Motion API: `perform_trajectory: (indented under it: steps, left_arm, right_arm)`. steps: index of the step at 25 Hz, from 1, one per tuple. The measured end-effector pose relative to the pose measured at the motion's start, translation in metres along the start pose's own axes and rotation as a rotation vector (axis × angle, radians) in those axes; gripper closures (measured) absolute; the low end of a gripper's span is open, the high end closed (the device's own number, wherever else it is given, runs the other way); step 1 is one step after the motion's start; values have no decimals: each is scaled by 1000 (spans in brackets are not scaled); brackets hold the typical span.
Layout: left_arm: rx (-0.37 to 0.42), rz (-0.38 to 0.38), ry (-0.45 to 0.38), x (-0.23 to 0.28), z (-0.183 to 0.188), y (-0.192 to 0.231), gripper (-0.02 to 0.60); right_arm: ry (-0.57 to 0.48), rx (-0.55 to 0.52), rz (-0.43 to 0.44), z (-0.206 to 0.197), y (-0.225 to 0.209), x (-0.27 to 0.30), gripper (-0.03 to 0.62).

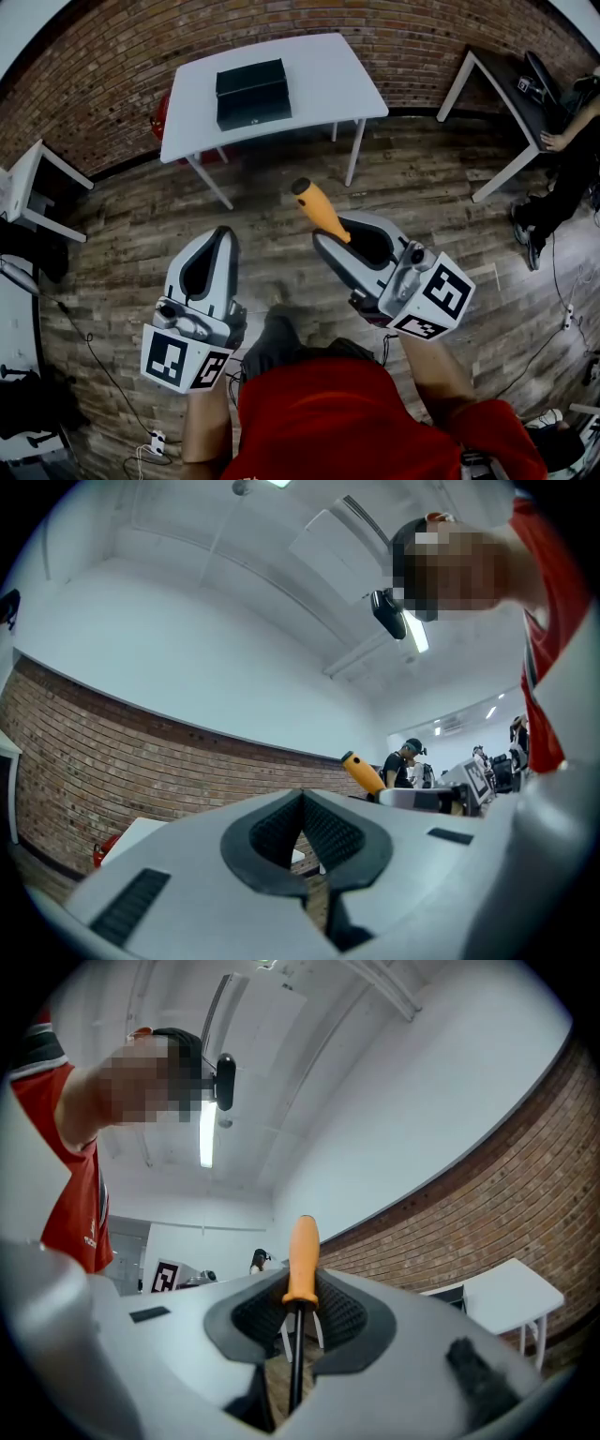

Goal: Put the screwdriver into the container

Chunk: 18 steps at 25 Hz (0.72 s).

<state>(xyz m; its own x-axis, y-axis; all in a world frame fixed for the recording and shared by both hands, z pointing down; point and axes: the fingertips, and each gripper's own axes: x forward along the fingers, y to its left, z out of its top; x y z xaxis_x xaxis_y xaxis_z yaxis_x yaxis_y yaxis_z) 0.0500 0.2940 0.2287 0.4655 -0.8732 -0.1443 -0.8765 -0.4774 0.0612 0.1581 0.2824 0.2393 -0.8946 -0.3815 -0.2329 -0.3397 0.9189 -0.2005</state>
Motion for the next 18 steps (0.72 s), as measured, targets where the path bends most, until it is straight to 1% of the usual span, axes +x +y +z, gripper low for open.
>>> perform_trajectory:
  steps: [4, 8, 12, 18]
  left_arm:
    - [-2, -9, -12, 13, -1, 15, 569]
    - [-5, -9, -16, 27, -5, 40, 568]
    - [-7, -14, -15, 46, -9, 73, 569]
    - [-8, -42, -20, 81, -5, 131, 569]
  right_arm:
    - [5, -11, -7, 0, -13, 12, 507]
    - [14, -19, -12, -4, -30, 34, 507]
    - [26, -26, -19, -8, -52, 62, 507]
    - [36, -34, -38, -11, -89, 115, 507]
